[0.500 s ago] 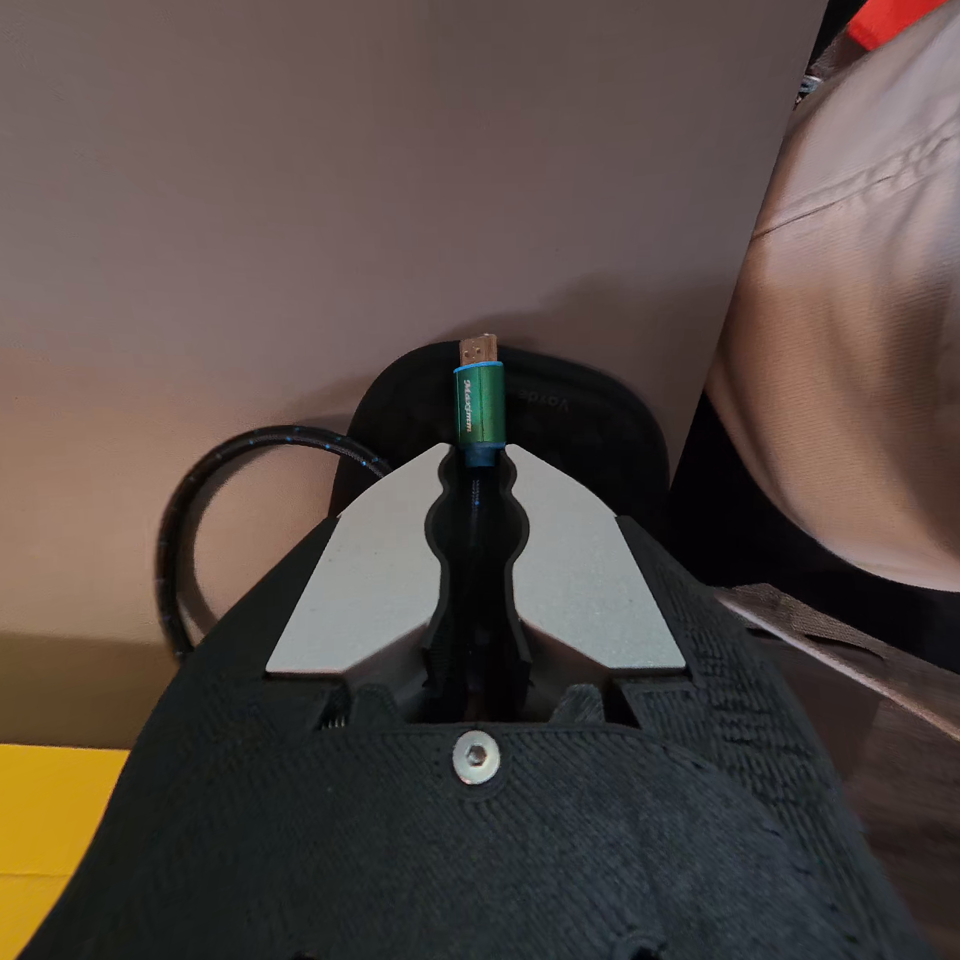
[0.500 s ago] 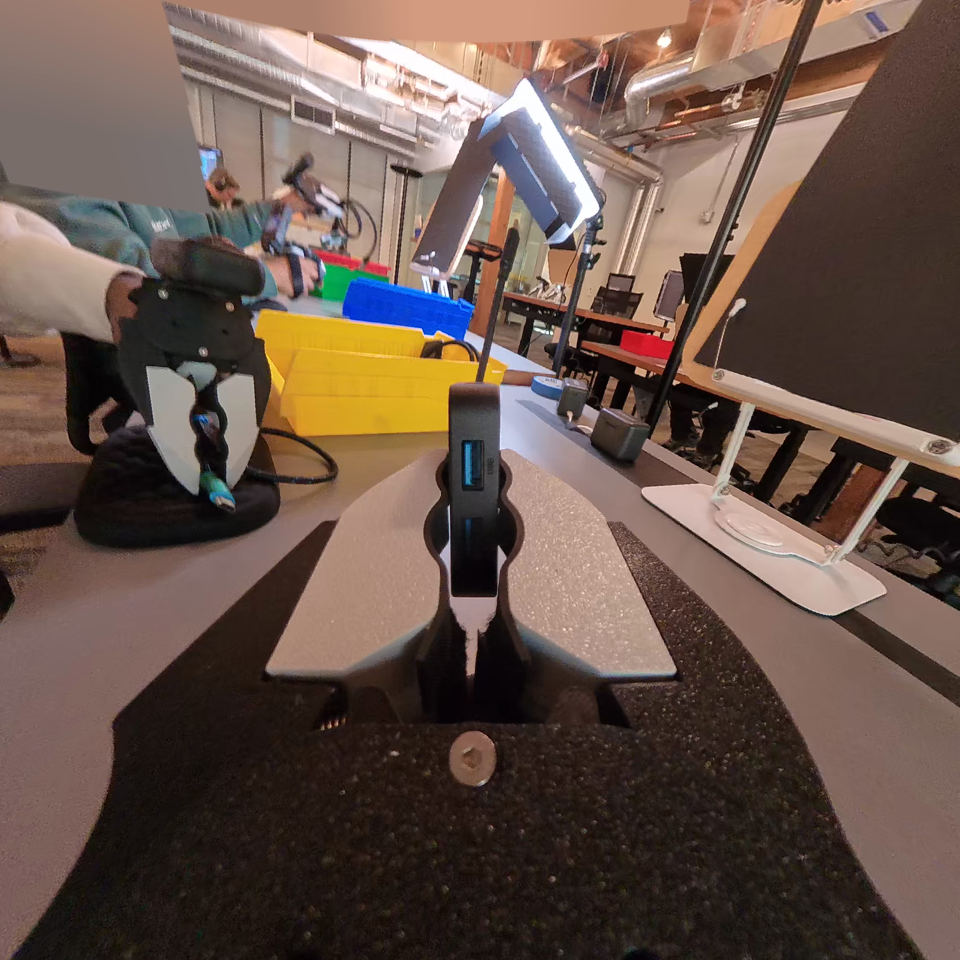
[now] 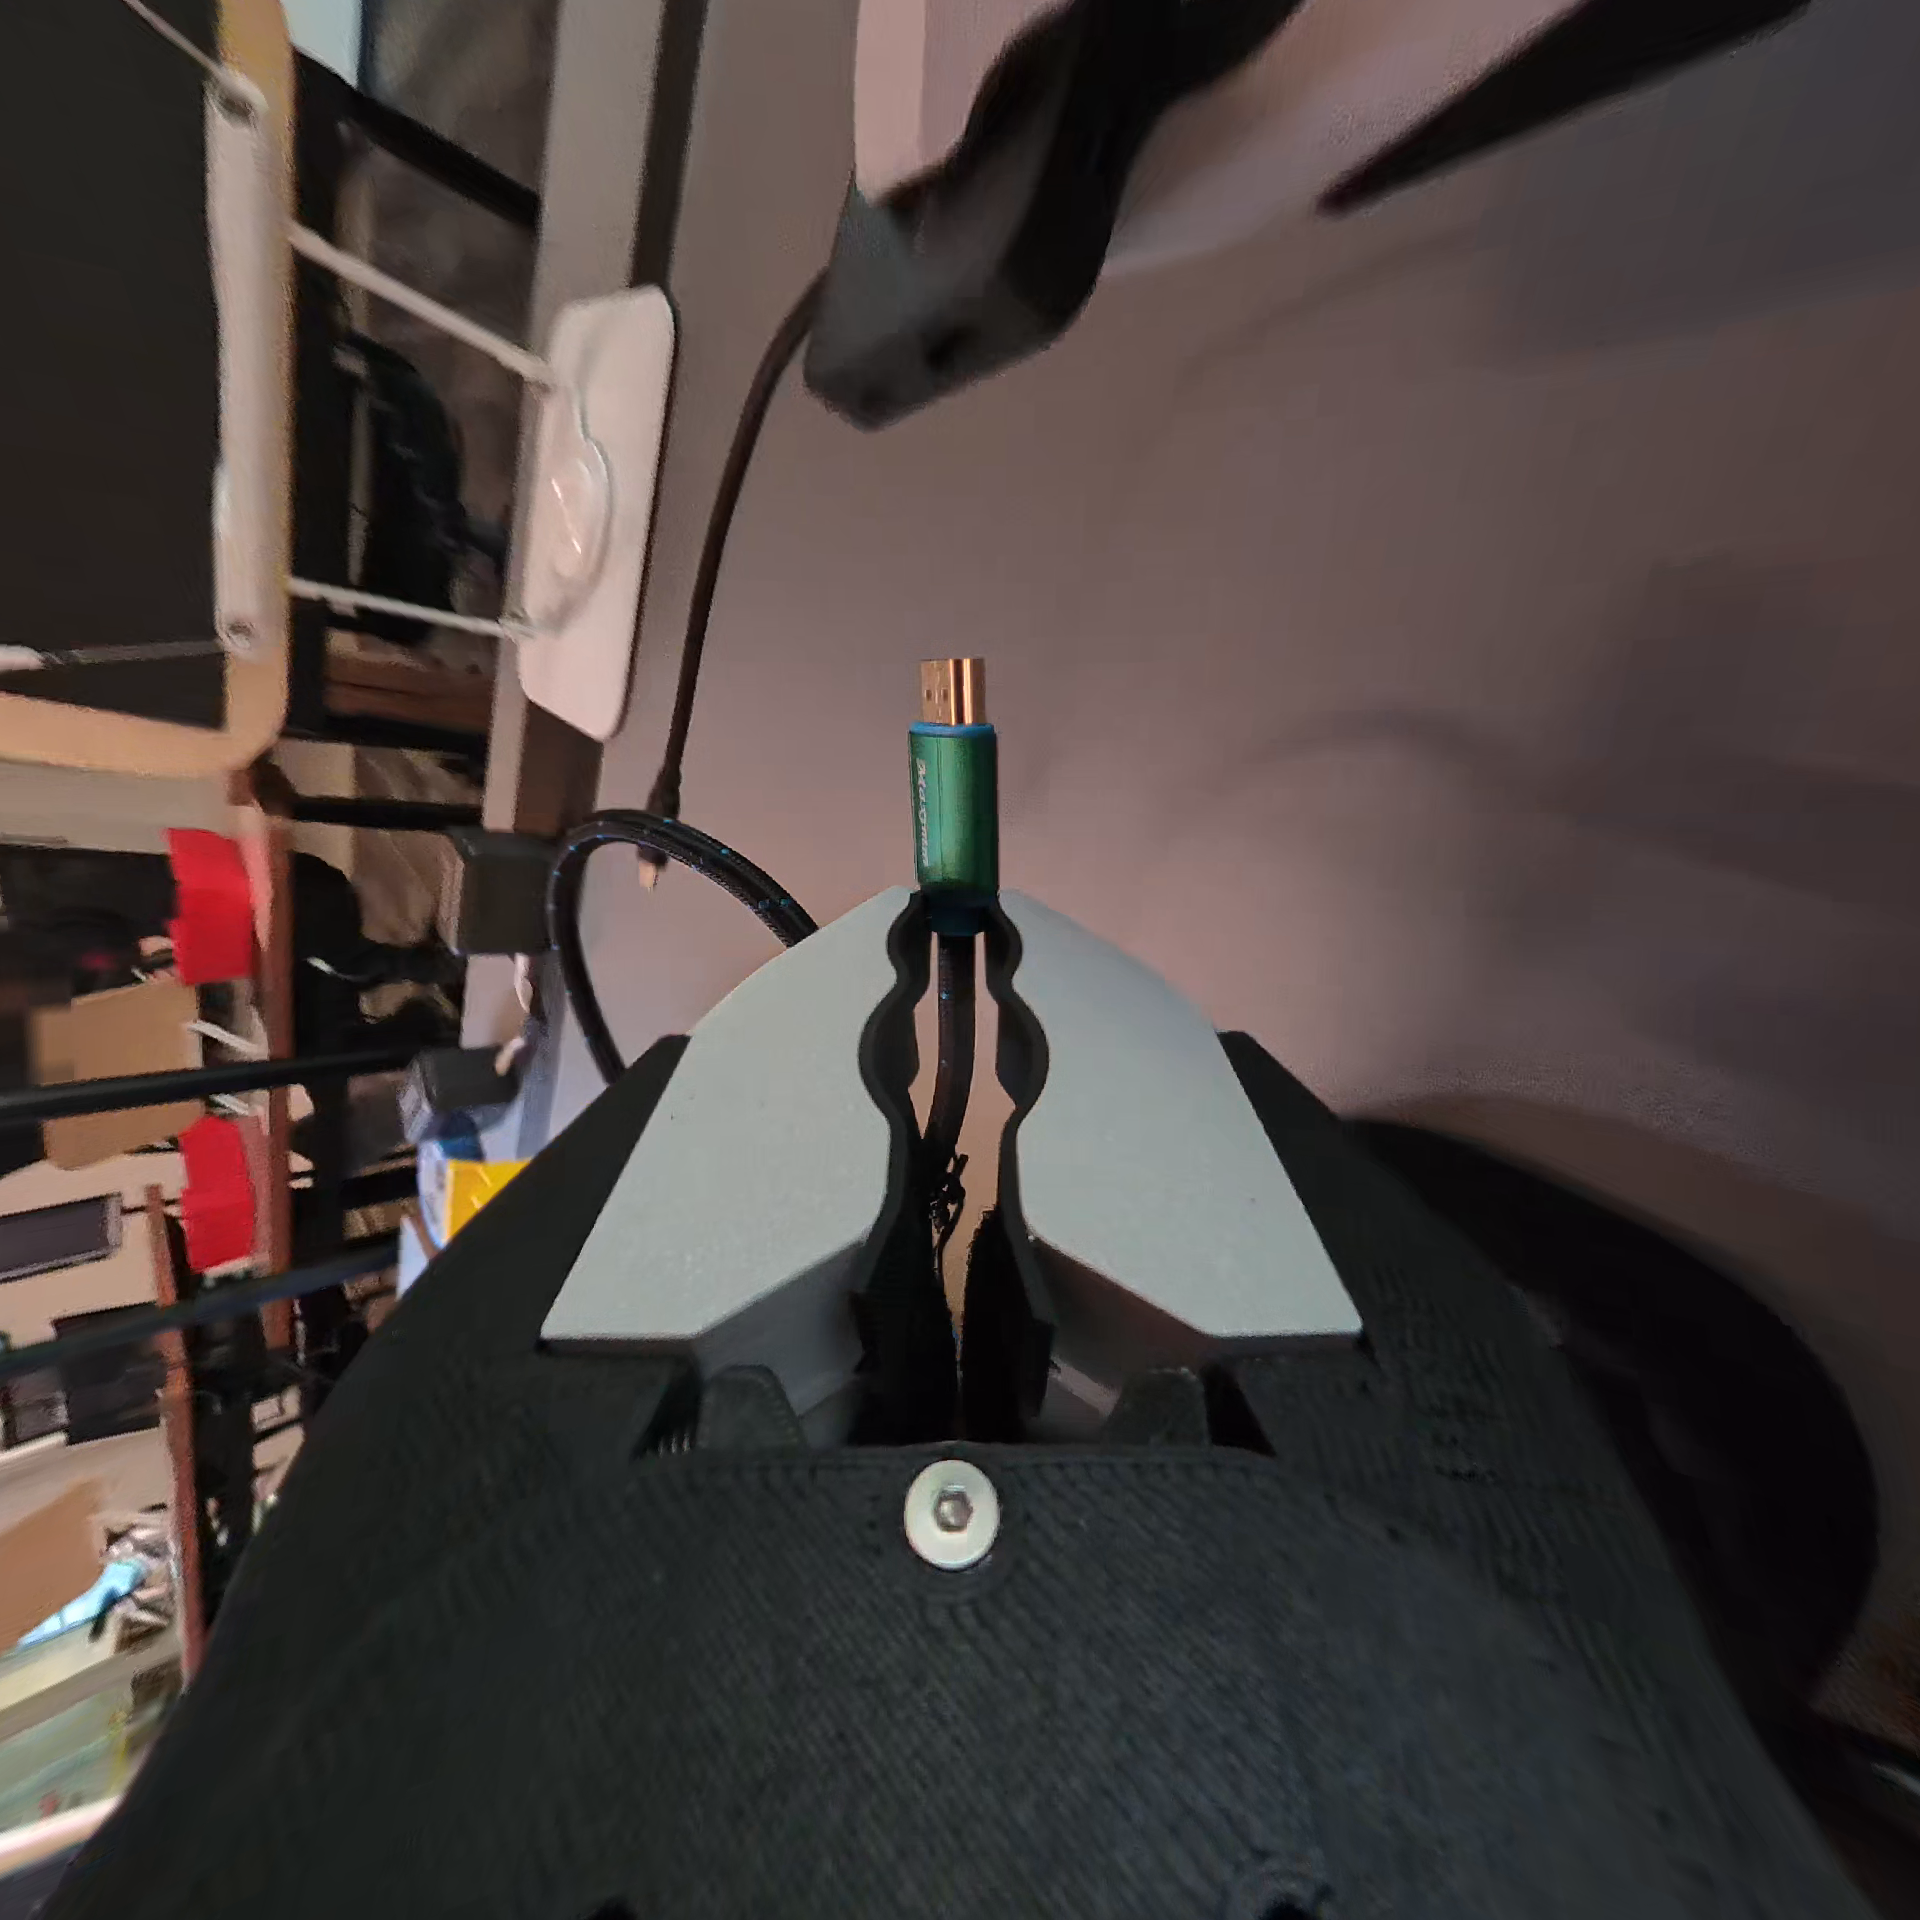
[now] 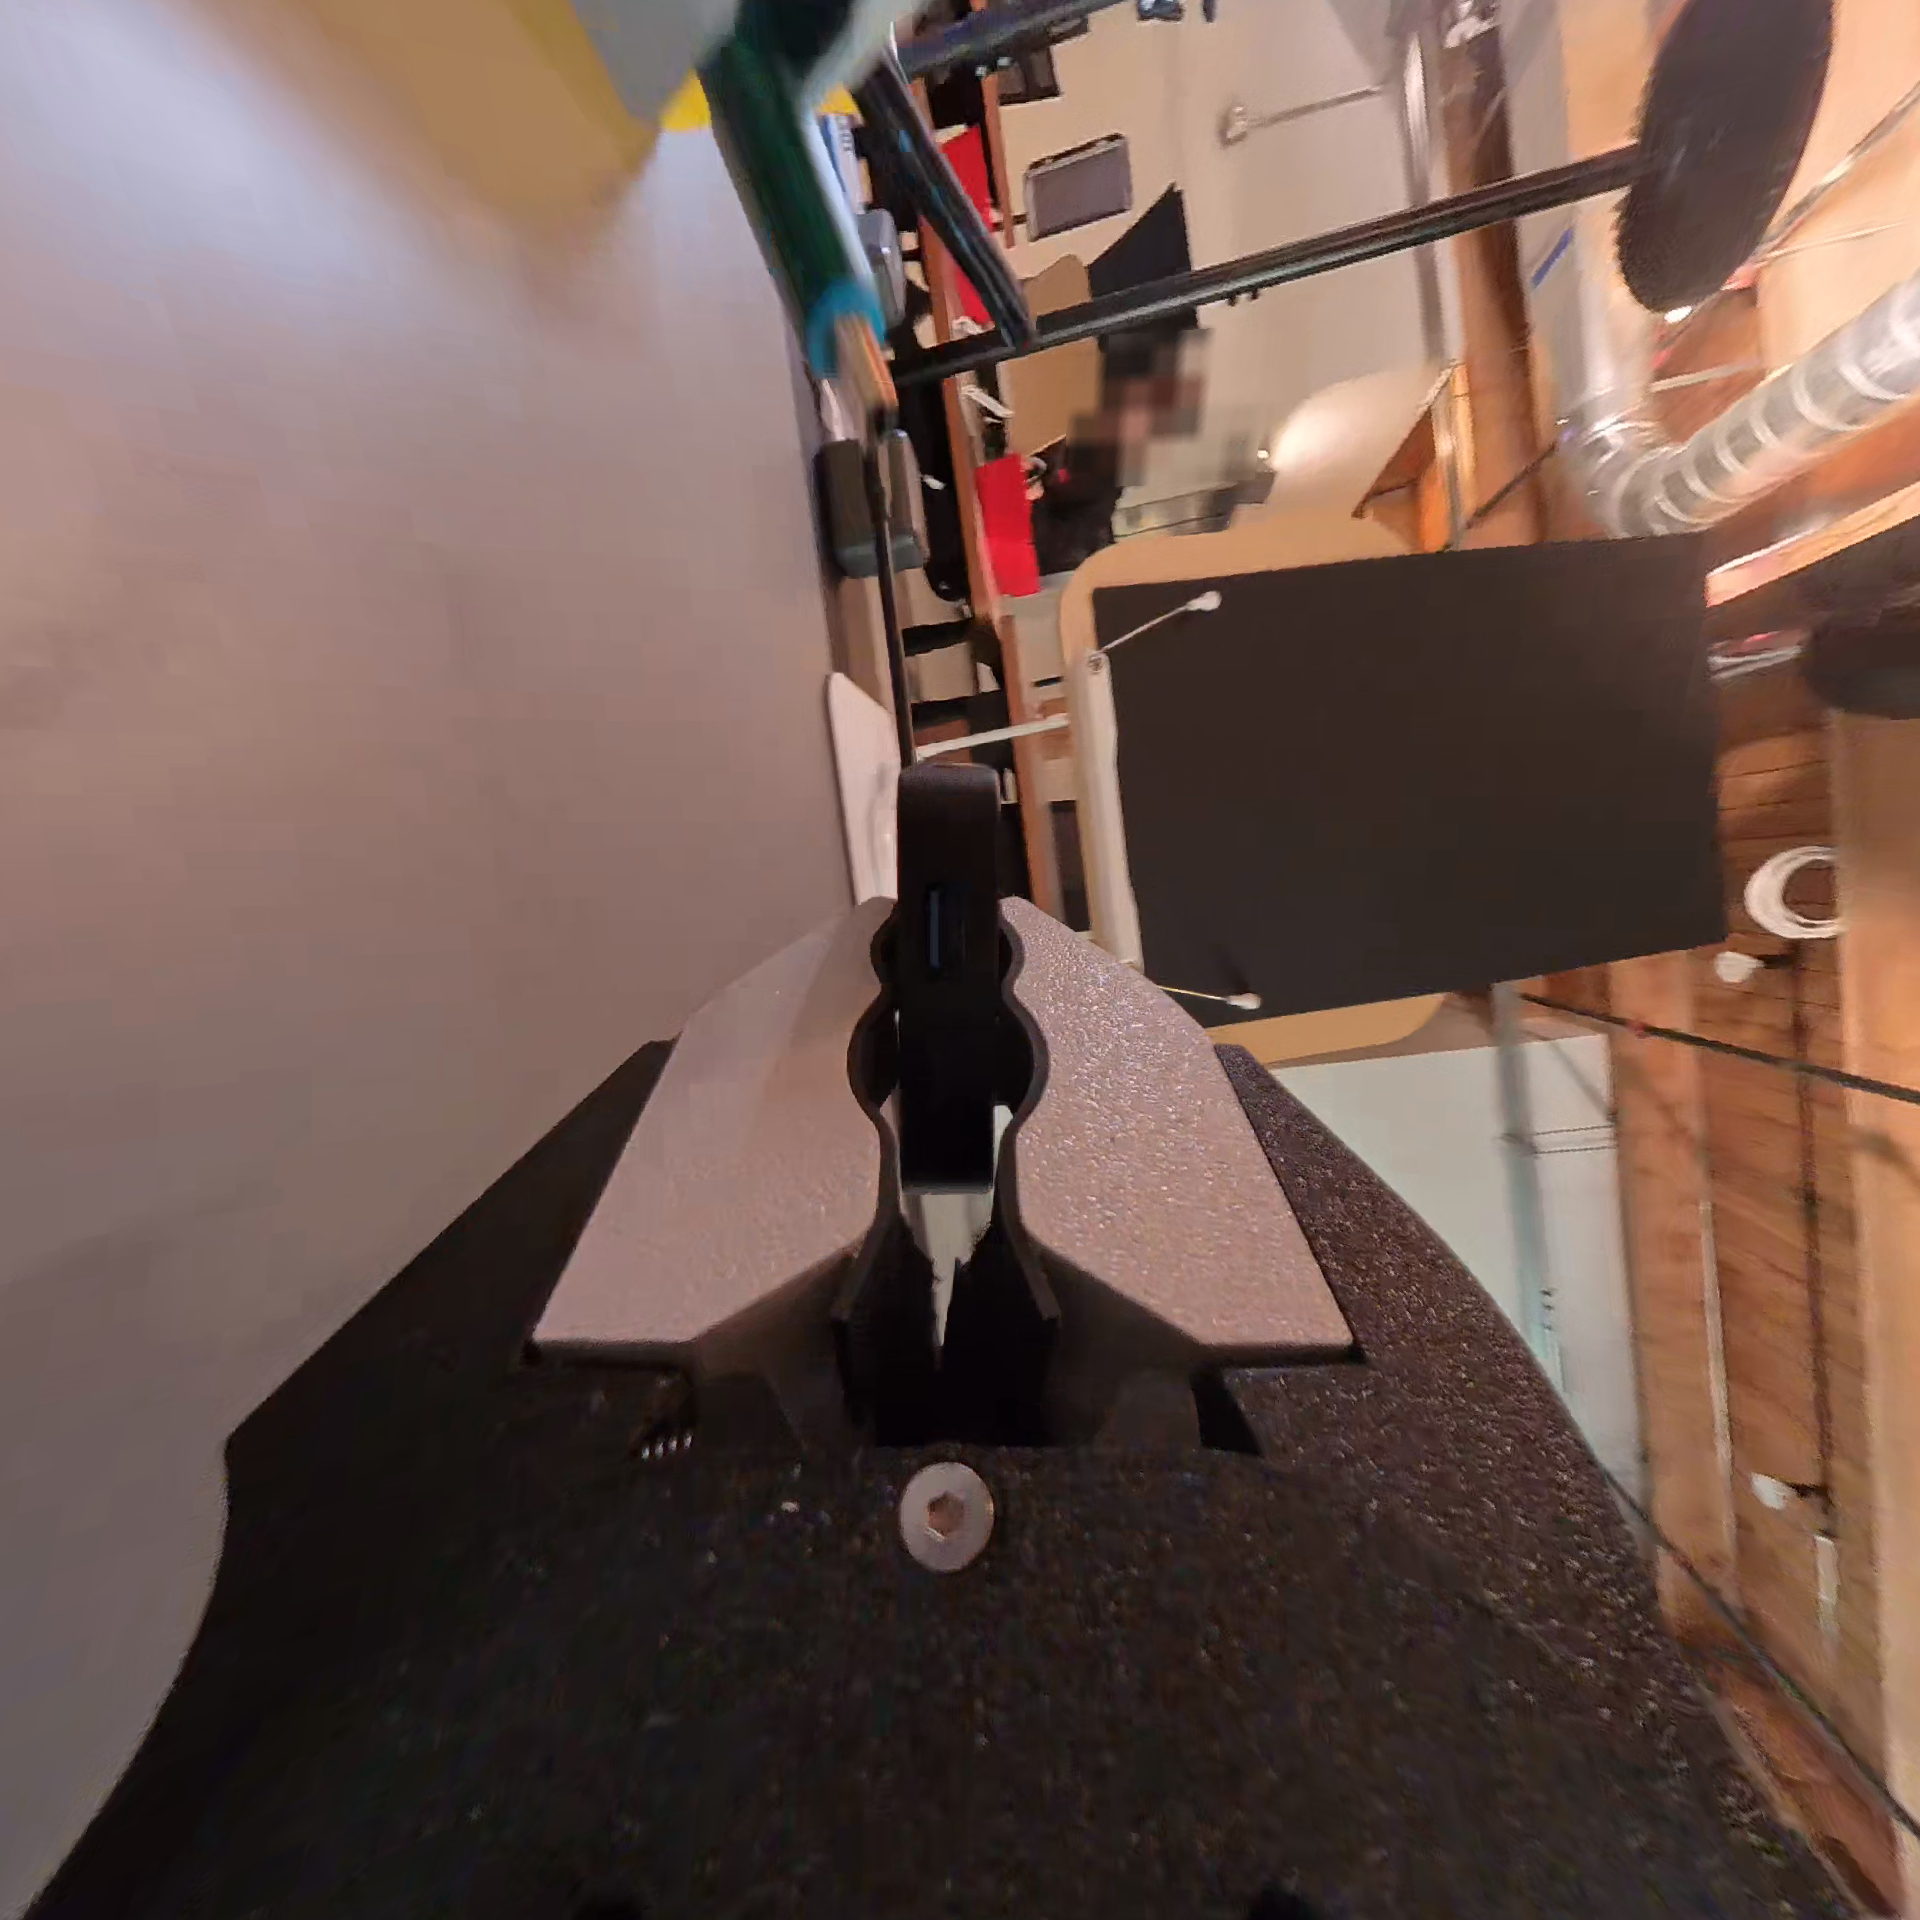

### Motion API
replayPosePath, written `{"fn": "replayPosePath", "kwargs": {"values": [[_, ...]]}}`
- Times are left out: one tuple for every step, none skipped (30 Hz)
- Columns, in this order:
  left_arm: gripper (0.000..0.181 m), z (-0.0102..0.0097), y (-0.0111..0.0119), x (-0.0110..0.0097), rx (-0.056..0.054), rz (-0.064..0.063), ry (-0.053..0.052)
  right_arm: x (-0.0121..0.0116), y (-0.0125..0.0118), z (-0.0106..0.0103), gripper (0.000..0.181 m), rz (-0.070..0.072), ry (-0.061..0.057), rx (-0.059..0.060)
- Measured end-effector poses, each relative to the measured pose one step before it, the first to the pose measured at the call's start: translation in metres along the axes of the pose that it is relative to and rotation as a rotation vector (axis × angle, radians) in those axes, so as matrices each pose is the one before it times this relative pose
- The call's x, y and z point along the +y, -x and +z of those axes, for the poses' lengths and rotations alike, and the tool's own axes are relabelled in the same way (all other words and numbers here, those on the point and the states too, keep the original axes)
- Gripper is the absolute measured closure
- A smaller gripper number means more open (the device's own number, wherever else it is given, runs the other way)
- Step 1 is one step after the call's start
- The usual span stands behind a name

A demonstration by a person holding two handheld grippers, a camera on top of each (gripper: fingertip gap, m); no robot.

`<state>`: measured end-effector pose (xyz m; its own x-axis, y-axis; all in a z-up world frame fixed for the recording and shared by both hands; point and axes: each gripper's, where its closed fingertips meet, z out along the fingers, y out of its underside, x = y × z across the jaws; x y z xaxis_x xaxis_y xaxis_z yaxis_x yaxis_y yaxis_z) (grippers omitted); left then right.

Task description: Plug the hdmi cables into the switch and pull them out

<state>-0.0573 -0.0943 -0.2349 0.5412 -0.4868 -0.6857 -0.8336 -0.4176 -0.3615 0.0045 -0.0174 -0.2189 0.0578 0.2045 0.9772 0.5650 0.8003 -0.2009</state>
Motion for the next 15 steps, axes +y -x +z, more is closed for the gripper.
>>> {"fn": "replayPosePath", "kwargs": {"values": [[0.171,0.00095,-0.00014,-0.00757,-0.0055,0.0083,-0.0156,-0.00064,-0.00410,-0.00116,0.168,-0.0224,0.0039,0.0254],[0.171,0.00096,-0.00024,-0.00609,-0.0065,0.0127,-0.0114,-0.00151,-0.00346,-0.00124,0.168,-0.0199,-0.0062,0.0220],[0.171,0.00049,0.00001,-0.00517,-0.0079,0.0186,-0.0081,-0.00356,-0.00136,-0.00154,0.168,-0.0070,-0.0278,0.0064],[0.171,0.00001,0.00124,-0.00387,-0.0140,0.0183,-0.0033,-0.00338,-0.00045,-0.00147,0.168,0.0185,-0.0330,-0.0015],[0.171,-0.00030,0.00177,-0.00247,-0.0147,0.0139,0.0037,-0.00128,-0.00042,-0.00084,0.168,0.0253,-0.0190,-0.0034],[0.171,-0.00012,0.00174,-0.00123,-0.0118,0.0081,0.0090,0.00010,-0.00026,-0.00039,0.168,0.0034,-0.0051,-0.0019],[0.171,0.00018,0.00097,-0.00056,-0.0067,0.0027,0.0104,0.00000,-0.00099,-0.00022,0.168,-0.0249,0.0025,0.0085],[0.171,0.00046,-0.00060,-0.00049,0.0032,-0.0012,0.0095,-0.00103,-0.00069,0.00000,0.168,-0.0427,0.0007,0.0106],[0.171,0.00066,-0.00189,-0.00093,0.0117,-0.0055,0.0058,-0.00196,-0.00026,0.00013,0.168,-0.0417,-0.0021,0.0096],[0.171,0.00096,-0.00247,-0.00035,0.0151,-0.0090,0.0078,-0.00152,0.00046,0.00065,0.168,-0.0346,0.0030,0.0044],[0.171,0.00110,-0.00174,0.00063,0.0111,-0.0101,0.0119,0.00058,0.00011,0.00095,0.167,-0.0362,0.0135,0.0062],[0.171,0.00118,-0.00083,0.00080,0.0064,-0.0083,0.0104,0.00012,0.00036,0.00074,0.167,-0.0339,0.0057,0.0043],[0.171,0.00102,-0.00007,0.00059,0.0001,-0.0040,0.0087,-0.00025,0.00024,0.00037,0.167,-0.0230,0.0024,0.0049],[0.171,0.00049,0.00098,0.00004,-0.0077,-0.0030,0.0041,0.00013,0.00108,0.00041,0.168,-0.0168,0.0046,-0.0021],[0.171,0.00013,0.00111,-0.00017,-0.0091,-0.0039,0.0039,0.00011,0.00193,0.00056,0.168,-0.0169,0.0045,-0.0079]]}}
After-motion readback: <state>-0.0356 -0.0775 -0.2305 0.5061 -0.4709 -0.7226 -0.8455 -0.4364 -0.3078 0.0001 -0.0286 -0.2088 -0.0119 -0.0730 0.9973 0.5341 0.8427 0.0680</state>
